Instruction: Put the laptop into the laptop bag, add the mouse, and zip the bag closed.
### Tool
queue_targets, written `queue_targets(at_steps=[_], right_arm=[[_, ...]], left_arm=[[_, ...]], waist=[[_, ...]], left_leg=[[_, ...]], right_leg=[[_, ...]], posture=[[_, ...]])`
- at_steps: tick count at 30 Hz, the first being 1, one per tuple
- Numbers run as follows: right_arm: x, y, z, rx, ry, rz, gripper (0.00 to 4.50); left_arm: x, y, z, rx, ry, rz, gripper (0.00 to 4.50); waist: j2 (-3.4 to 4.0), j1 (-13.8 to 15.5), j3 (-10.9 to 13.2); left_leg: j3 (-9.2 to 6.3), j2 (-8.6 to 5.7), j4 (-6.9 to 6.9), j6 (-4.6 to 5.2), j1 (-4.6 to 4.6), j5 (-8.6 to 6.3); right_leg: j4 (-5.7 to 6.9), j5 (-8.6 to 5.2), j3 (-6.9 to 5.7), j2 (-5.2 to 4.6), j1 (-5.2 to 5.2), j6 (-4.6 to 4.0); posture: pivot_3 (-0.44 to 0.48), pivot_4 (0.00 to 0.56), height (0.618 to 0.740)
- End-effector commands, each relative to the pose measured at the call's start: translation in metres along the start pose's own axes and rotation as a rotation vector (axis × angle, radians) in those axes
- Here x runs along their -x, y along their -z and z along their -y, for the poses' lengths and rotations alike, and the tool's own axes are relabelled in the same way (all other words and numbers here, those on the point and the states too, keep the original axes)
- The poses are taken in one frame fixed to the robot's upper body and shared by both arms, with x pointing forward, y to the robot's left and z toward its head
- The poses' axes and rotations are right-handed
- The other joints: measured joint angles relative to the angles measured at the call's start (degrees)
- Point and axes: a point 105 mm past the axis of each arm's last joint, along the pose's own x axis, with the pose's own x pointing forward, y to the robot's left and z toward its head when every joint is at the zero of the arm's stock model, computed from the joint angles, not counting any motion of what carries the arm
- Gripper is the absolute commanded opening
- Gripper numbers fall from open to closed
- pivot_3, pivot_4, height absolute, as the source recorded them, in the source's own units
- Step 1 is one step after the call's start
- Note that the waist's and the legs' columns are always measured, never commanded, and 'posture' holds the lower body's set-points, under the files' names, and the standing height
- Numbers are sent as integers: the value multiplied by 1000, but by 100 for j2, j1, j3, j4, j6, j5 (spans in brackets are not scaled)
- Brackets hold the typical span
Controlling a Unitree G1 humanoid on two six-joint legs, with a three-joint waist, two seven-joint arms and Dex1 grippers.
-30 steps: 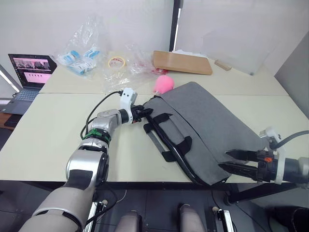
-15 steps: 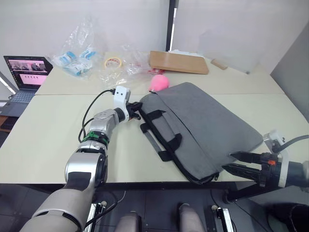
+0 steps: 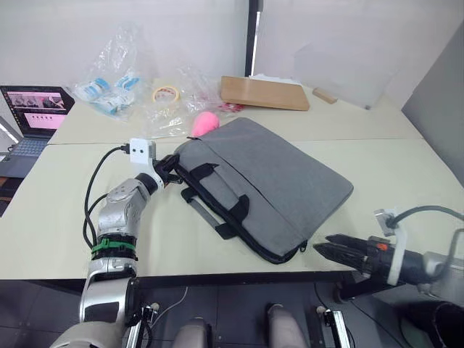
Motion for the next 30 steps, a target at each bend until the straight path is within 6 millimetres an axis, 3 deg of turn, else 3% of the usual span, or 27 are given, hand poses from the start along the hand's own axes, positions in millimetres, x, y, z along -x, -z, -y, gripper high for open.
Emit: queue_targets(at_steps=[1, 5, 8, 17, 22, 26, 30], right_arm=[[-17, 5, -10, -39, -47, -16, 4500], [-30, 14, -12, -50, -57, -43, 4500], [-37, 9, -14, -48, -74, -12, 4500], [-31, 1, -5, -42, -36, 30, 1664], [-29, -6, -1, -40, -37, 57, 15], [-18, -25, 11, -17, 2, 93, 15], [-2, -54, 30, 22, 79, 135, 15]], left_arm=[[7, -19, 2, 1, -14, 57, 56], [10, -20, 2, 9, -15, 54, 56], [12, -24, 1, 9, -18, 60, 56], [20, -20, -3, 3, -29, 47, 0], [30, -13, 7, -1, 10, 16, 0], [45, -6, 8, -64, 34, -46, 0], [70, -2, 25, -42, 135, -120, 0]], waist=[[0, 11, 0], [0, 31, 0], [0, 20, 0], [0, -32, 0], [0, -56, 0], [0, -75, 0], [3, -85, 1]], left_leg=[[0, 0, 0, -1, 0, 0], [2, -2, 1, -1, -5, 0], [1, -2, 1, 0, -5, 0], [1, -2, 0, 0, -4, 0], [1, -1, 0, 0, -5, 0], [0, -1, -3, 1, -5, 0], [3, -1, -2, 3, -8, -2]], right_leg=[[1, 0, 0, 0, -2, 0], [-2, 0, -1, 0, -3, 0], [-1, 0, -1, 1, -2, 0], [0, 0, -1, 1, -3, 0], [-1, 0, -1, 1, -3, 0], [-2, 0, -1, 1, -4, 0], [-5, 0, 1, 0, -6, 0]], posture=[[0, 150, 740], [0, 150, 740], [0, 150, 740], [0, 150, 740], [0, 150, 740], [0, 150, 740], [0, 150, 740]])
